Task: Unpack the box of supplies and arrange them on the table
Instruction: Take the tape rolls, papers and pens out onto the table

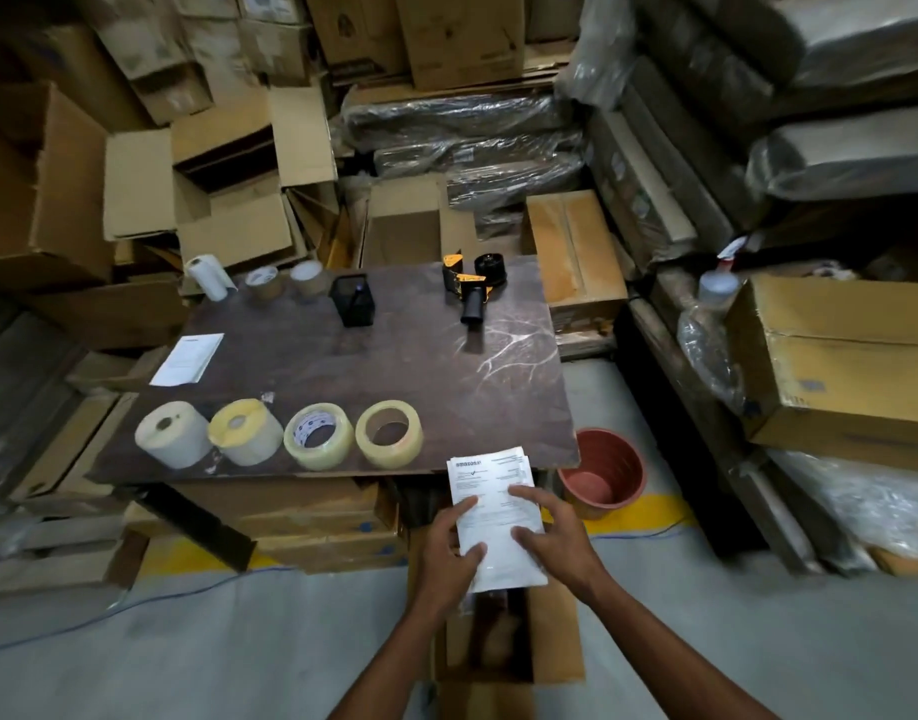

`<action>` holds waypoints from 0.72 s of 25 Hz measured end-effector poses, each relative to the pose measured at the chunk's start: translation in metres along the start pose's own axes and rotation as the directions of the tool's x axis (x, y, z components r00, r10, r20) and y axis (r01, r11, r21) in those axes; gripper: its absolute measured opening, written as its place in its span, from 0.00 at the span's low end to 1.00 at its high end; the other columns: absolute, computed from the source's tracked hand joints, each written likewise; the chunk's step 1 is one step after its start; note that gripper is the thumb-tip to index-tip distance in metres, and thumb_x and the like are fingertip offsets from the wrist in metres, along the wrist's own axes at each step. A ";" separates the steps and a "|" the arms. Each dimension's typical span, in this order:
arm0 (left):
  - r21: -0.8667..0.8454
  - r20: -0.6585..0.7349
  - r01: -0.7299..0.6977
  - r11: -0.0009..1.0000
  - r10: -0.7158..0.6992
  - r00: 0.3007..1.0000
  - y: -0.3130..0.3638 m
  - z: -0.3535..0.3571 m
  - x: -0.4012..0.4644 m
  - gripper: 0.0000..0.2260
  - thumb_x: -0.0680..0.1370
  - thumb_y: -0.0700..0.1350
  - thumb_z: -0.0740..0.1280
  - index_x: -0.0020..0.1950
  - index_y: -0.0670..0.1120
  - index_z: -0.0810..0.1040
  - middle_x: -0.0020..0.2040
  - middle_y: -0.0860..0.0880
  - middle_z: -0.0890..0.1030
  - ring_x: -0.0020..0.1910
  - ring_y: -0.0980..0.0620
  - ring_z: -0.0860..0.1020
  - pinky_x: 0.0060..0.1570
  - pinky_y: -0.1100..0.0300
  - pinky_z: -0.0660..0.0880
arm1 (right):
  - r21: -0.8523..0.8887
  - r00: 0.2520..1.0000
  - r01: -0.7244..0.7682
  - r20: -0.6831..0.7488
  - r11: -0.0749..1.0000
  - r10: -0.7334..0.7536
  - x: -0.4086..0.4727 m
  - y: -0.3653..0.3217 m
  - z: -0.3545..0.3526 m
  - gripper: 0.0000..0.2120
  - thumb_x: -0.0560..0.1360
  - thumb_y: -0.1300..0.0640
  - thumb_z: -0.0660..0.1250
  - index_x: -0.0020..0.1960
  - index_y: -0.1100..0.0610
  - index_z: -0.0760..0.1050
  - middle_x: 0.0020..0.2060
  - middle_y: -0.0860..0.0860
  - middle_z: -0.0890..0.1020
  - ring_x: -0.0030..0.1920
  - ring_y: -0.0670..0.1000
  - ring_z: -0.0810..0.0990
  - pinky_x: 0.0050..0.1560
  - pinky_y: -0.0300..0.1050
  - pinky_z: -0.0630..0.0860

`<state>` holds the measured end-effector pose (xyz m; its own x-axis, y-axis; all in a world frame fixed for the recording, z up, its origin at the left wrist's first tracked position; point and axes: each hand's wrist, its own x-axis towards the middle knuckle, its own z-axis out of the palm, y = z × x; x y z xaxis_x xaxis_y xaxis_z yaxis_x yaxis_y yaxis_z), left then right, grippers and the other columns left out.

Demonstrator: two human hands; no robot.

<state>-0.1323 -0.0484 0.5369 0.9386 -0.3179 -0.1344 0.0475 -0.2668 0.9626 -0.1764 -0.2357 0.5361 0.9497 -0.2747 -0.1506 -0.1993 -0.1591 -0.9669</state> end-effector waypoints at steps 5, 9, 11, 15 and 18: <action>0.038 0.025 -0.061 0.997 0.060 0.998 0.020 -0.011 0.051 0.26 0.72 0.32 0.72 0.66 0.51 0.76 0.66 0.49 0.76 0.63 0.52 0.76 0.53 0.62 0.79 | -0.004 1.000 0.000 -0.019 1.000 0.000 0.038 -0.031 -0.006 0.24 0.70 0.70 0.72 0.62 0.50 0.79 0.61 0.46 0.80 0.59 0.39 0.79 0.56 0.46 0.82; 0.145 0.082 -0.141 0.979 0.130 0.988 0.029 -0.026 0.097 0.26 0.69 0.39 0.72 0.64 0.57 0.75 0.63 0.51 0.76 0.63 0.51 0.76 0.56 0.53 0.80 | -0.012 1.000 -0.029 -0.003 1.000 0.029 0.073 -0.053 -0.005 0.21 0.72 0.73 0.68 0.61 0.56 0.79 0.56 0.43 0.80 0.55 0.37 0.80 0.47 0.34 0.79; 0.197 0.115 -0.186 0.963 0.166 0.979 0.036 -0.032 0.122 0.25 0.69 0.41 0.69 0.64 0.58 0.74 0.62 0.52 0.75 0.62 0.52 0.75 0.58 0.49 0.79 | -0.017 0.999 -0.036 -0.034 0.999 0.036 0.095 -0.065 -0.003 0.20 0.72 0.75 0.67 0.59 0.58 0.80 0.54 0.47 0.81 0.53 0.44 0.81 0.42 0.33 0.78; 0.231 0.085 -0.256 0.938 0.243 0.966 0.044 -0.035 0.169 0.24 0.71 0.38 0.64 0.65 0.54 0.75 0.63 0.52 0.77 0.62 0.53 0.75 0.61 0.47 0.77 | -0.110 0.985 -0.005 -0.174 0.994 -0.014 0.136 -0.077 0.003 0.20 0.71 0.71 0.67 0.57 0.52 0.81 0.55 0.50 0.81 0.53 0.48 0.81 0.42 0.32 0.78; 0.230 0.022 -0.261 0.938 0.263 0.965 0.054 -0.034 0.198 0.21 0.75 0.35 0.62 0.64 0.54 0.77 0.63 0.53 0.77 0.62 0.53 0.76 0.58 0.50 0.79 | -0.260 0.941 0.142 -0.263 0.955 -0.212 0.159 -0.088 0.003 0.19 0.69 0.68 0.69 0.56 0.51 0.81 0.54 0.45 0.82 0.55 0.41 0.79 0.50 0.29 0.75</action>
<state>0.0681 -0.0947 0.5705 0.9102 -0.3970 0.1180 -0.2789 -0.3769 0.8833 -0.0074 -0.2621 0.5964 0.8726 -0.4742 0.1172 -0.1182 -0.4378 -0.8913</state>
